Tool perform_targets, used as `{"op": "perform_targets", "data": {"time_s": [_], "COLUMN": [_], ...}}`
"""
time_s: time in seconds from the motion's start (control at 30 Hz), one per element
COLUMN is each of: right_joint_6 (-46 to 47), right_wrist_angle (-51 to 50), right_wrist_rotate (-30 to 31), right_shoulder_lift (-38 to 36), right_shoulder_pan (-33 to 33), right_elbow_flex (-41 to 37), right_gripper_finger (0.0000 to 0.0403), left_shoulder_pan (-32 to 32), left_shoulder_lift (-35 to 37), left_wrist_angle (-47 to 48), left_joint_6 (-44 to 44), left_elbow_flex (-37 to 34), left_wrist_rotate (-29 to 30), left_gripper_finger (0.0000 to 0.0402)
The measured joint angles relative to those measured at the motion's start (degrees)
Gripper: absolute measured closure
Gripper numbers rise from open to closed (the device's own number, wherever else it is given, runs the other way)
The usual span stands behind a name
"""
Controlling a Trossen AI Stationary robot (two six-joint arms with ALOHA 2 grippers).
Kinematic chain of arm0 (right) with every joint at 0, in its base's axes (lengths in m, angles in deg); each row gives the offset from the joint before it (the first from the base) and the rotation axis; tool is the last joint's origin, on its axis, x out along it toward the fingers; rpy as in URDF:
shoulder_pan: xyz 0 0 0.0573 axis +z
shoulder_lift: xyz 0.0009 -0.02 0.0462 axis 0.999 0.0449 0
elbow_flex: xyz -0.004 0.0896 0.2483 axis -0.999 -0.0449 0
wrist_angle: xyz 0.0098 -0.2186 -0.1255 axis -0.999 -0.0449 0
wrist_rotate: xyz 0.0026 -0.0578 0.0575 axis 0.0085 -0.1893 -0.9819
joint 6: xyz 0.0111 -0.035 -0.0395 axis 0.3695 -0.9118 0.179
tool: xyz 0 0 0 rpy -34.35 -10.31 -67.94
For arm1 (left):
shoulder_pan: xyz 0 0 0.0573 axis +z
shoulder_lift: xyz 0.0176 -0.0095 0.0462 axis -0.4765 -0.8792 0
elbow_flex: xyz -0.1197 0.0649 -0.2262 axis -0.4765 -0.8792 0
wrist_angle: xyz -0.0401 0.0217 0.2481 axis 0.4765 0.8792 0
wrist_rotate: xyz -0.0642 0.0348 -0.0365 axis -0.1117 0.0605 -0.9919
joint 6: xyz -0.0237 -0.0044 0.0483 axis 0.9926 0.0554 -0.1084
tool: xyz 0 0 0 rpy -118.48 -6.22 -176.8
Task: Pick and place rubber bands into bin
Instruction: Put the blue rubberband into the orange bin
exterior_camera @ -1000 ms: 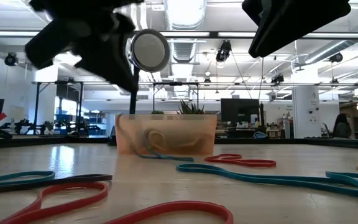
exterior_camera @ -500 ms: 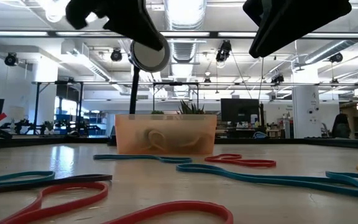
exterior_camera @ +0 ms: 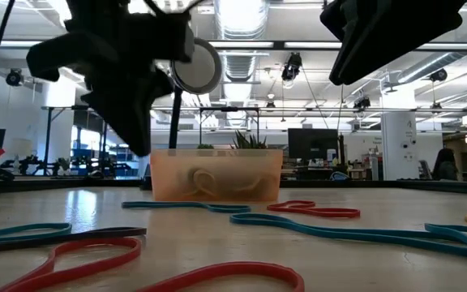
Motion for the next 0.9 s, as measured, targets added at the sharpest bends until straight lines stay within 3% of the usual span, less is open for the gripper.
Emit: {"op": "perform_targets", "data": {"time_s": [0.27, 0.63, 0.9], "right_joint_6": [0.0, -0.17, -0.17], "right_wrist_angle": [0.25, 0.28, 0.42], "right_wrist_rotate": [0.02, 0.04, 0.06], "right_shoulder_lift": [0.0, 0.0, 0.0], "right_shoulder_pan": [0.0, 0.0, 0.0], "right_elbow_flex": [0.0, -0.07, -0.07], "right_gripper_finger": [0.0347, 0.0349, 0.0349], "left_shoulder_pan": [2.02, 3.06, 4.5], "left_shoulder_lift": [-0.09, -0.09, -1.11], "left_wrist_angle": [-5.68, -7.99, -9.14], "left_joint_6": [2.05, 1.52, 0.88], "left_elbow_flex": [-2.82, -4.04, -4.97], "left_wrist_rotate": [-6.6, -7.05, -8.19], "left_gripper_finger": [0.0395, 0.0304, 0.0297]}}
